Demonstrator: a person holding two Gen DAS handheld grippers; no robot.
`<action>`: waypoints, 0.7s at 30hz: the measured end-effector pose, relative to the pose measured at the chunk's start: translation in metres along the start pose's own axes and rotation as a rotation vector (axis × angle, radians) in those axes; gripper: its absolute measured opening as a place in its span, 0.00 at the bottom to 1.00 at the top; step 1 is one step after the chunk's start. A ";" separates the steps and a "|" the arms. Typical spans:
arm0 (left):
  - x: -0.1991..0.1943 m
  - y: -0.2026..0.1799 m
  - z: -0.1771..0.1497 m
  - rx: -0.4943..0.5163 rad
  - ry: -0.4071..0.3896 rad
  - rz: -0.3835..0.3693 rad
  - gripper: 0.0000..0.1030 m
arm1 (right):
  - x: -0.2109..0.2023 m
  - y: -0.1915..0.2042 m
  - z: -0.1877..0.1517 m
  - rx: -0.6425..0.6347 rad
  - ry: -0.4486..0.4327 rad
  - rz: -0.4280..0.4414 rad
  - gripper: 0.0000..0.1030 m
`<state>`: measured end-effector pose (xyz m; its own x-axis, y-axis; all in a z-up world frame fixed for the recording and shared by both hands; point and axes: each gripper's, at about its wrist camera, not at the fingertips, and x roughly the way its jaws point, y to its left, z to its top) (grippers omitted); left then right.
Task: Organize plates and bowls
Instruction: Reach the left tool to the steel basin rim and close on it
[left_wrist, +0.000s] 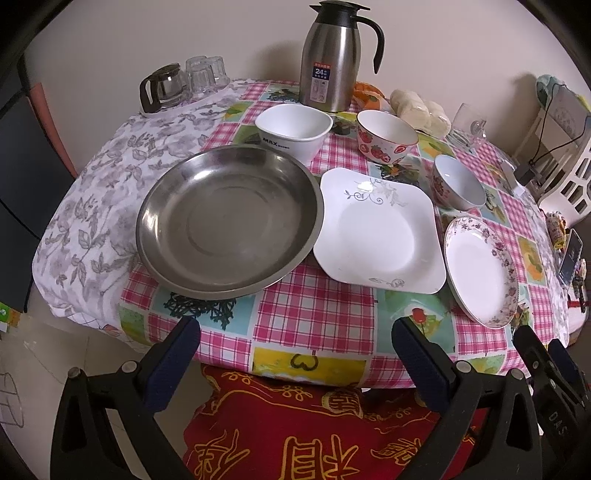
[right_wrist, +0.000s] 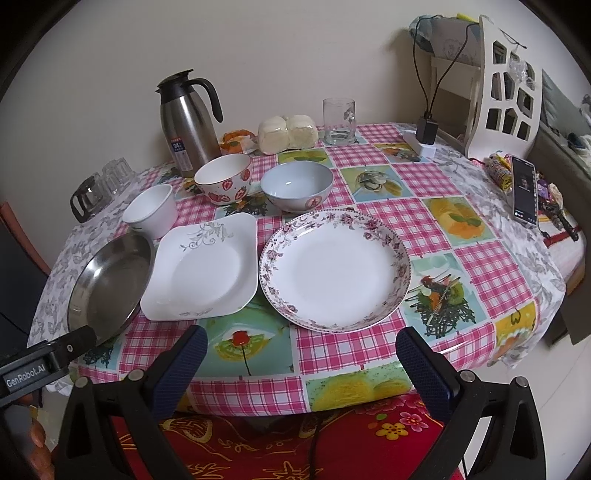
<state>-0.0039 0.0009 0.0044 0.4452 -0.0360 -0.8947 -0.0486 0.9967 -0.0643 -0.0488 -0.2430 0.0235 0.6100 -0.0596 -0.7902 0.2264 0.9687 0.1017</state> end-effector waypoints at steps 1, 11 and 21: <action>0.000 -0.001 0.000 0.001 0.001 -0.001 1.00 | 0.001 0.000 0.001 0.003 0.002 0.003 1.00; 0.005 0.009 0.004 -0.046 0.023 -0.070 1.00 | 0.015 0.003 0.002 0.000 0.042 0.012 1.00; 0.019 0.037 0.048 -0.167 0.040 -0.016 1.00 | 0.039 0.042 0.034 -0.116 0.053 -0.011 1.00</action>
<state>0.0461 0.0404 0.0061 0.4110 -0.0581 -0.9098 -0.1913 0.9702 -0.1484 0.0100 -0.2132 0.0176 0.5660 -0.0601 -0.8222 0.1416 0.9896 0.0251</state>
